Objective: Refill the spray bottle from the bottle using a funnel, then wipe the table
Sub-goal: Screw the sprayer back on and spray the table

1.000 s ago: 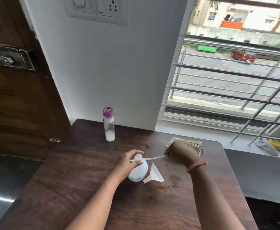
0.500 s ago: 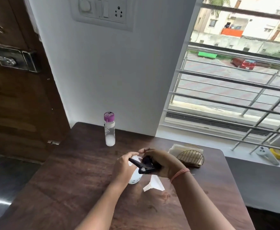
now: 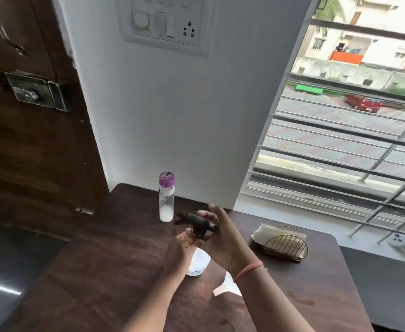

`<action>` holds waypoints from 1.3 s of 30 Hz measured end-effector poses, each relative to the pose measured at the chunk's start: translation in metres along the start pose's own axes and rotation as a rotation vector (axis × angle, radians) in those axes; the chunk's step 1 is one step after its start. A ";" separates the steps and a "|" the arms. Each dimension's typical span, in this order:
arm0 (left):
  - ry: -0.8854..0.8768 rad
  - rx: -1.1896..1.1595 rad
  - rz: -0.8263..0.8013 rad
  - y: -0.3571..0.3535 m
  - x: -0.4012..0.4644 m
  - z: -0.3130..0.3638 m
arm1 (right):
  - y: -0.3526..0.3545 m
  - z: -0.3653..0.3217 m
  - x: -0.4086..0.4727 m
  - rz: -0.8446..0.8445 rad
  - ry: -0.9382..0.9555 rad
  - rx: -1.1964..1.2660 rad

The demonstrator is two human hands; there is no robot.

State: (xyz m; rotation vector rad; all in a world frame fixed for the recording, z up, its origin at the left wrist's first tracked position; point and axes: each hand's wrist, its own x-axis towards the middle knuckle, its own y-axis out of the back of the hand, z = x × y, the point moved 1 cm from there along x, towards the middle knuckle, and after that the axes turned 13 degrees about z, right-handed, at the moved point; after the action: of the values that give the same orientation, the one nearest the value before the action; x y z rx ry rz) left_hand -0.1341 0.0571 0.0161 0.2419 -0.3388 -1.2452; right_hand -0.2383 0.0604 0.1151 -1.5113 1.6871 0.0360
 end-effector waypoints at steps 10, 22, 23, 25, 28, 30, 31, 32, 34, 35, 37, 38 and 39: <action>-0.063 -0.030 -0.034 -0.003 0.020 -0.010 | 0.004 -0.003 0.010 0.115 0.550 -0.488; 0.101 -0.129 -0.041 -0.013 0.022 -0.024 | 0.025 0.015 0.051 0.394 0.927 -1.211; 0.112 -0.143 -0.036 -0.012 0.022 -0.027 | 0.026 0.017 0.054 0.400 0.910 -1.256; 0.078 -0.155 -0.027 -0.011 0.020 -0.028 | 0.026 0.018 0.056 0.404 0.888 -1.338; 0.035 -0.159 -0.023 -0.008 0.018 -0.025 | 0.020 0.013 0.056 0.410 0.925 -1.492; 0.016 -0.167 -0.031 -0.011 0.018 -0.026 | 0.017 0.011 0.056 0.416 0.958 -1.565; 0.002 -0.159 -0.035 -0.013 0.017 -0.028 | 0.015 0.010 0.056 0.418 0.956 -1.587; -0.008 -0.145 -0.026 -0.012 0.016 -0.027 | 0.013 0.010 0.057 0.416 0.948 -1.603; -0.006 -0.133 -0.015 -0.011 0.014 -0.029 | 0.010 0.010 0.059 0.417 0.939 -1.631; -0.015 -0.137 -0.018 -0.012 0.015 -0.032 | 0.008 0.011 0.060 0.420 0.936 -1.647; -0.021 -0.150 -0.025 -0.012 0.013 -0.033 | 0.007 0.013 0.061 0.439 0.936 -1.661; -0.022 -0.174 -0.020 -0.013 0.012 -0.033 | 0.008 0.015 0.061 0.448 0.937 -1.657; -0.022 -0.185 -0.008 -0.015 0.012 -0.035 | 0.009 0.016 0.061 0.455 0.935 -1.651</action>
State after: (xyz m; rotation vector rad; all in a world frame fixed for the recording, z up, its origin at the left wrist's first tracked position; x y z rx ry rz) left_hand -0.1304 0.0416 -0.0200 0.0712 -0.2401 -1.2787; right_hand -0.2310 0.0224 0.0642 -2.3487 2.9999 1.4816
